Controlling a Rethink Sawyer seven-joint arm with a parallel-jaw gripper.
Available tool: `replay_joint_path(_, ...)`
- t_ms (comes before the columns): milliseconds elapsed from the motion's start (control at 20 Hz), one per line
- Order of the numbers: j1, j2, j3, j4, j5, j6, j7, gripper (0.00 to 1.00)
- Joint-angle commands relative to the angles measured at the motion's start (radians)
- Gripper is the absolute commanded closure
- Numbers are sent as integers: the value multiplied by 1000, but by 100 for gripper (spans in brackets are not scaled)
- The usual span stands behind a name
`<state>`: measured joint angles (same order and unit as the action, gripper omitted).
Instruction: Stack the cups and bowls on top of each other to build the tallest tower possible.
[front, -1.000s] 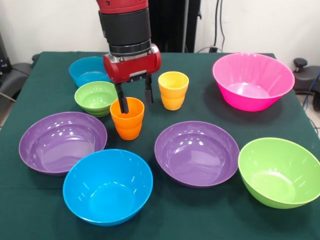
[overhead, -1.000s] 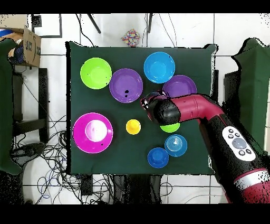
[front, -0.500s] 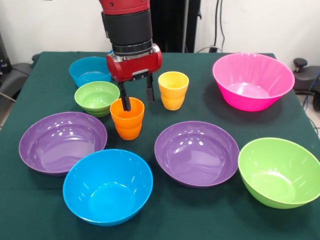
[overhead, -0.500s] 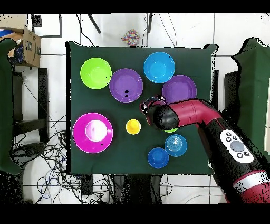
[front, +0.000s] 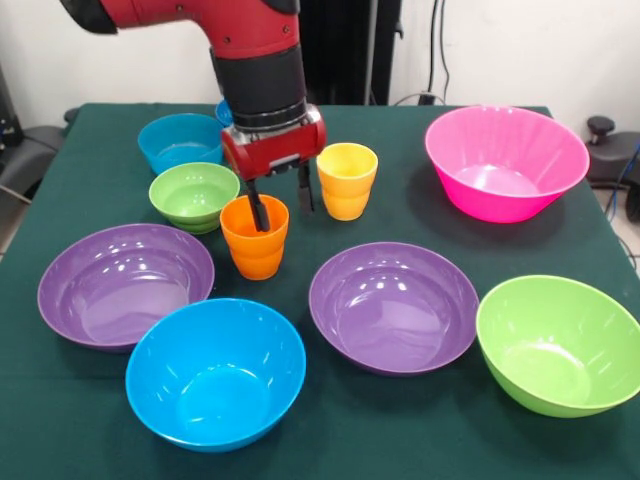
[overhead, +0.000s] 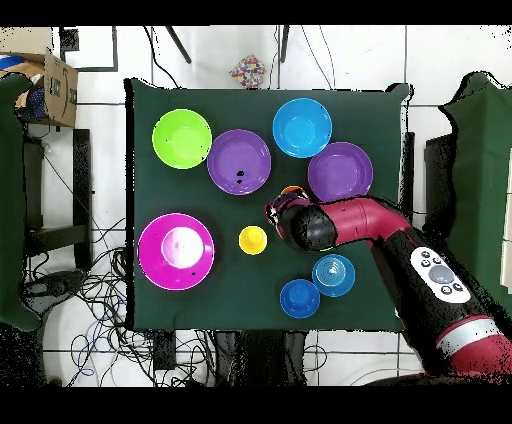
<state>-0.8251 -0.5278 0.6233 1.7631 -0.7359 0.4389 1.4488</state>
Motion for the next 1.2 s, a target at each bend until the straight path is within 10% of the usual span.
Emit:
replay_joint_path(50,23,88,-63,-12,-108,-63,3,0)
replay_joint_path(1000,40,108,-80,-36,-97,-113,-2,0)
replay_joint_path(1050,43,103,-82,-36,-95,-112,-2,100)
replay_joint_path(1200,48,91,-85,-35,-95,-110,0,100)
